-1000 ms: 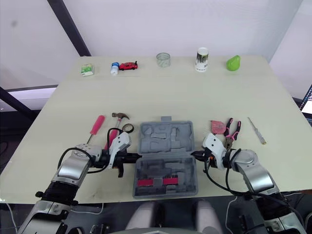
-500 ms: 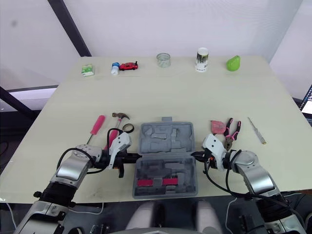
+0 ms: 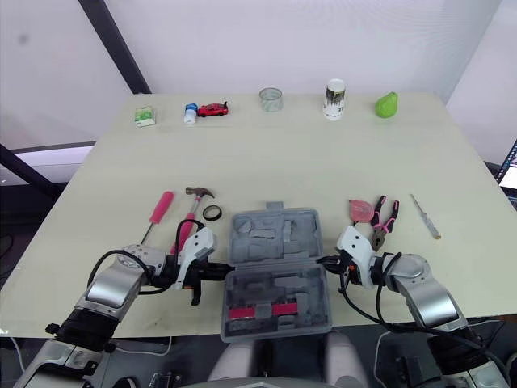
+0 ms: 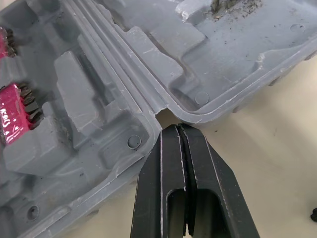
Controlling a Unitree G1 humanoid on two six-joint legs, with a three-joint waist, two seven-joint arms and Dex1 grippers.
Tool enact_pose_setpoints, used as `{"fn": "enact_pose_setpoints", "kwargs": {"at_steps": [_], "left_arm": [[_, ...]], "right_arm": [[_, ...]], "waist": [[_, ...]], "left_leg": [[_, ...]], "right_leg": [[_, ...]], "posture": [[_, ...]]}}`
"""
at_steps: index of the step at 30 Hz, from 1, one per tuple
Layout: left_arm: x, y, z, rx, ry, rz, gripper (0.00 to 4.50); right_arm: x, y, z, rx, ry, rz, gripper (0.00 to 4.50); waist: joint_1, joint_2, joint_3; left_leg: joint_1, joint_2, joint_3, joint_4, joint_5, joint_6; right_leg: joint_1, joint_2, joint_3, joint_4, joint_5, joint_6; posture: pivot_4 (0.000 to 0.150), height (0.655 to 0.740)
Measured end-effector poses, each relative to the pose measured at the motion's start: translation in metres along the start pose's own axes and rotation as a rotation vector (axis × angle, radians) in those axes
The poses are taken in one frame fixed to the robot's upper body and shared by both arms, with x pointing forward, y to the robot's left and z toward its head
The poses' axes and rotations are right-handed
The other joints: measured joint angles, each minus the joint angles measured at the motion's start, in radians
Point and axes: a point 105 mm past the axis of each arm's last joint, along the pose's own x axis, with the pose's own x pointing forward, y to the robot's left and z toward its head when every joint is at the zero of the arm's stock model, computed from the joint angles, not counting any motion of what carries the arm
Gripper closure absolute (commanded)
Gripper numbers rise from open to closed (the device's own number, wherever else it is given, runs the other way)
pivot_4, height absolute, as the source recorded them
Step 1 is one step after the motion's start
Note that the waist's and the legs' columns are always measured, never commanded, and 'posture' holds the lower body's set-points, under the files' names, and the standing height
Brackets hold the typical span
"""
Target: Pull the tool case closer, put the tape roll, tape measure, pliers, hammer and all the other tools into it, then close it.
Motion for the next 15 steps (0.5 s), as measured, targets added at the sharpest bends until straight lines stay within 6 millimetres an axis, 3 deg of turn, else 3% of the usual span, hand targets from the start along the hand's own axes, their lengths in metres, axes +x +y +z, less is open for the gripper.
{"fn": "enact_pose_setpoints", "kwargs": {"at_steps": [15], "left_arm": [[0.004,-0.012,-0.004,0.025,0.039,-0.041,4.44]], "right_arm": [[-0.008,0.012,-0.012,0.052,0.037,0.018,4.50]], "waist": [[0.001,0.001,-0.001]], "left_leg": [[0.000,0.000,0.000,0.000,0.000,0.000]], "right_leg": [[0.000,0.000,0.000,0.000,0.000,0.000]], "posture": [[0.150,0.7400]]}}
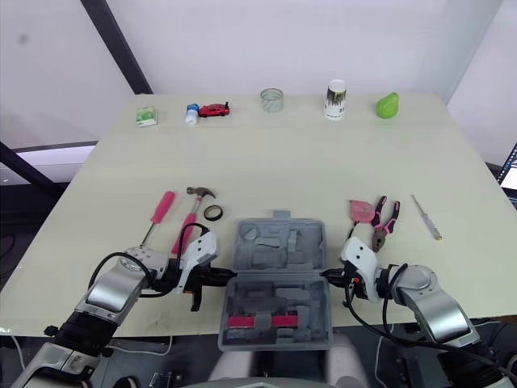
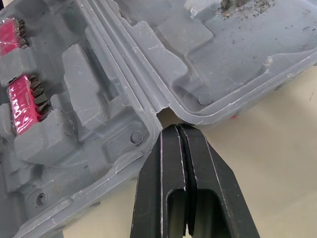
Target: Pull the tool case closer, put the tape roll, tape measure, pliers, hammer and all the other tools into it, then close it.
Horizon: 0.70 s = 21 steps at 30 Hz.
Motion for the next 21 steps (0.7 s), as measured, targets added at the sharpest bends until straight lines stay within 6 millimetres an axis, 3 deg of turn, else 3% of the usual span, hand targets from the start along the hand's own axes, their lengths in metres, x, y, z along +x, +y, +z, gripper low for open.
{"fn": "enact_pose_setpoints", "kwargs": {"at_steps": [7,21], "left_arm": [[0.0051,-0.0093,-0.0021,0.018,0.021,-0.035,4.44],[0.0076,-0.0078,-0.0028,0.028,0.034,-0.034,4.44]], "right_arm": [[-0.0026,0.0026,-0.0087,0.034,0.024,-0.006,4.50],[-0.0065,0.0068,-0.0093,0.048,0.025,-0.010,4.50]], "waist": [[0.000,0.003,-0.003],[0.002,0.008,-0.008]], "left_leg": [[0.000,0.000,0.000,0.000,0.000,0.000],[0.001,0.000,0.000,0.000,0.000,0.000]], "right_leg": [[0.000,0.000,0.000,0.000,0.000,0.000],[0.001,0.000,0.000,0.000,0.000,0.000]], "posture": [[0.150,0.7400],[0.150,0.7400]]}}
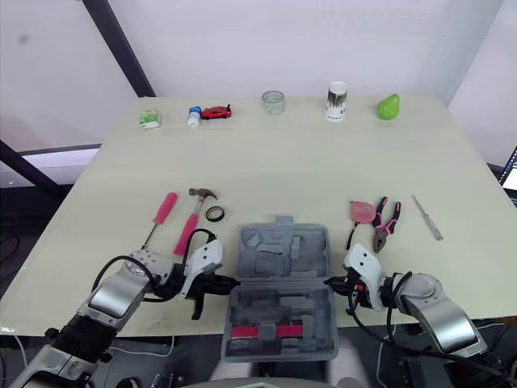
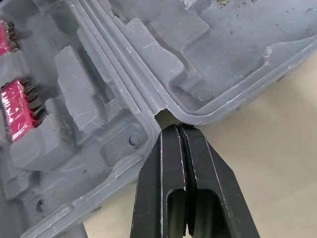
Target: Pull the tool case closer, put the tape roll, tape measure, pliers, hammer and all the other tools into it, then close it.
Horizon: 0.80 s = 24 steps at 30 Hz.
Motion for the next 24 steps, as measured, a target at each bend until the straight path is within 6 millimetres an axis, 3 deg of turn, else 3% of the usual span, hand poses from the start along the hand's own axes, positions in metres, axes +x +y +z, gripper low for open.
{"fn": "enact_pose_setpoints", "kwargs": {"at_steps": [24], "left_arm": [[-0.0096,-0.0012,-0.0072,-0.028,0.020,0.022,4.44]], "right_arm": [[-0.0001,-0.0005,0.0025,0.003,-0.013,-0.013,4.50]], "waist": [[-0.006,0.000,0.000]], "left_leg": [[0.001,0.001,0.000,-0.001,0.000,0.000]], "right_leg": [[0.000,0.002,0.001,0.000,0.000,0.000]], "posture": [[0.150,0.7400]]}}
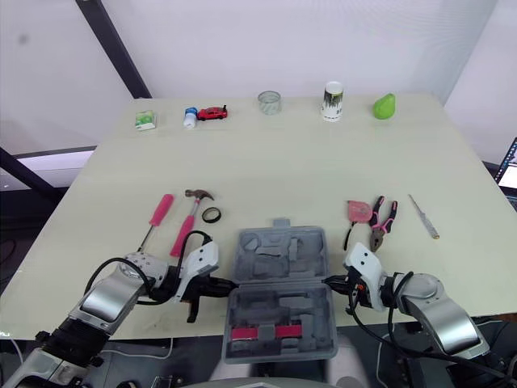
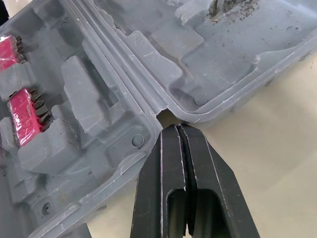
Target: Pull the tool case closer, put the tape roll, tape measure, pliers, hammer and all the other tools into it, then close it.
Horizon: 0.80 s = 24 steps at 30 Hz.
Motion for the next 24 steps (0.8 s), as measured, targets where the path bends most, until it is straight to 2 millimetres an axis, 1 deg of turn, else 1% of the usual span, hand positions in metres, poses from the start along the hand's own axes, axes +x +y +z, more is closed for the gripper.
{"fn": "enact_pose_setpoints", "kwargs": {"at_steps": [8,24], "left_arm": [[-0.0044,0.0007,-0.0028,-0.012,0.009,0.004,4.44],[-0.0059,0.0006,-0.0047,-0.025,0.003,0.007,4.44]], "right_arm": [[0.0005,-0.0005,0.0005,-0.002,-0.004,-0.007,4.50],[0.0013,-0.0004,0.0007,0.000,-0.007,-0.008,4.50]], "waist": [[0.000,0.000,0.000],[0.000,0.000,0.000]], "left_leg": [[0.000,0.000,0.000,0.000,0.000,0.000],[0.000,0.000,0.000,0.000,0.000,0.000]], "right_leg": [[0.000,0.000,0.000,0.000,0.000,0.000],[0.000,0.000,0.000,0.000,0.000,0.000]], "posture": [[0.150,0.7400],[0.150,0.7400]]}}
